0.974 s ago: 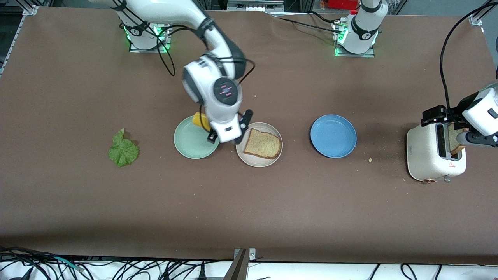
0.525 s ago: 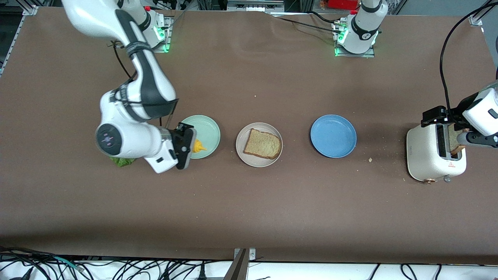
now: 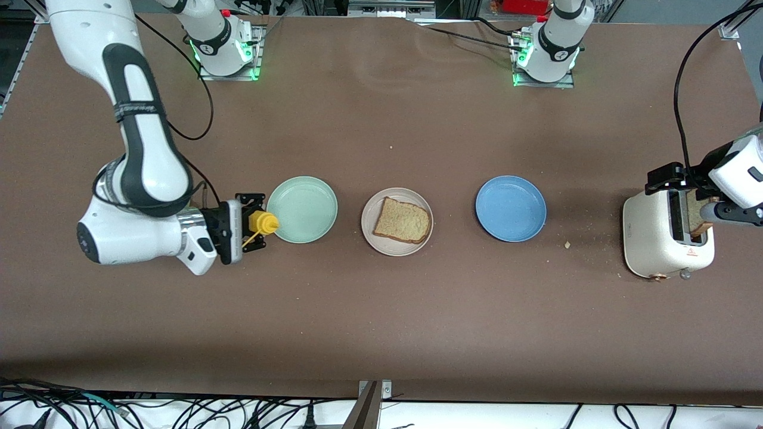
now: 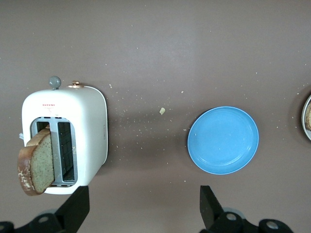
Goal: Make sandwich in beige plate with both arms
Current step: 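Carry the yellow bottle back and lower it beside the lettuce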
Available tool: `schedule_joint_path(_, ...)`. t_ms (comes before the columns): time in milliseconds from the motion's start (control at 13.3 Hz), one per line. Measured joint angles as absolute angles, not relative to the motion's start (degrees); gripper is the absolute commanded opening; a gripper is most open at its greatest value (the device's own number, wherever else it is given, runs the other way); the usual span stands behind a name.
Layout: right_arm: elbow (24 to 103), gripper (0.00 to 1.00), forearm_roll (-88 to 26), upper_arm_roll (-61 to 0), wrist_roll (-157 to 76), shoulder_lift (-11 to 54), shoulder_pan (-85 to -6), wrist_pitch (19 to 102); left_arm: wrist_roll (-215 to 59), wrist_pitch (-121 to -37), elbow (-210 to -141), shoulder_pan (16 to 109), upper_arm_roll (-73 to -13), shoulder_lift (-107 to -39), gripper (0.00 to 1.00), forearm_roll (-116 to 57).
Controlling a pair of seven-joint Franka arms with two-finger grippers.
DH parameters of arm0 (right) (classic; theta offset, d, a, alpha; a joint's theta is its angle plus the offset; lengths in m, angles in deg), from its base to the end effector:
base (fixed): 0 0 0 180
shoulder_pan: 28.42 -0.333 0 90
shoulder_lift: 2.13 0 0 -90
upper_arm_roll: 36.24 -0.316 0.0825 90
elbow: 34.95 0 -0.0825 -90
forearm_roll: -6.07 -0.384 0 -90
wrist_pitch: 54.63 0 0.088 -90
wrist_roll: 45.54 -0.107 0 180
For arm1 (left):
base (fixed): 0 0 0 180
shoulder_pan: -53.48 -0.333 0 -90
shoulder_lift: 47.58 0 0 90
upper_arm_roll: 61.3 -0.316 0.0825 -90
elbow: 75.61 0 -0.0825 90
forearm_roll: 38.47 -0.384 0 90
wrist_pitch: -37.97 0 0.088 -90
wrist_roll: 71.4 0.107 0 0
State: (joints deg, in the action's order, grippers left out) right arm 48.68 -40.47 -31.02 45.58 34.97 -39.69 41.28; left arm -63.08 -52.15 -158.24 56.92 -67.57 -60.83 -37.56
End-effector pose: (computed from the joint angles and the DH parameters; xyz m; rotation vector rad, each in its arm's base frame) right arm 0.6655 0.1524 0.2996 -1.7581 -1.5288 -0.2315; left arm 0.6194 0.0217 0.5498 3.1336 -0.1515 -0.1564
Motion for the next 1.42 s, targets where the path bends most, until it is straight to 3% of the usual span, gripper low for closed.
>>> schedule_joint_path(525, 61.35, 0.00, -55.14, -31.02, 72.77, 37.03, -30.52, 33.87, -63.28, -52.17, -158.25, 56.91, -67.57, -60.83, 1.00, -37.56)
schedule_joint_path(1274, 65.78, 0.00, -59.42, -31.08, 102.66, 45.27, -25.84, 26.17, -63.35, -52.19, -158.25, 56.92, -67.57, -60.83, 1.00, -37.56)
schedule_joint_path(1349, 65.78, 0.26, -59.54, -31.10, 103.73, 45.97, -25.62, 26.10, -63.35, -52.19, -158.25, 56.91, -67.57, -60.83, 1.00, -37.56)
schedule_joint_path(1424, 65.78, 0.85, -59.59, -31.11, 104.07, 46.51, -25.37, 26.06, -63.35, -52.19, -158.25, 56.91, -67.57, -60.83, 1.00, -37.56)
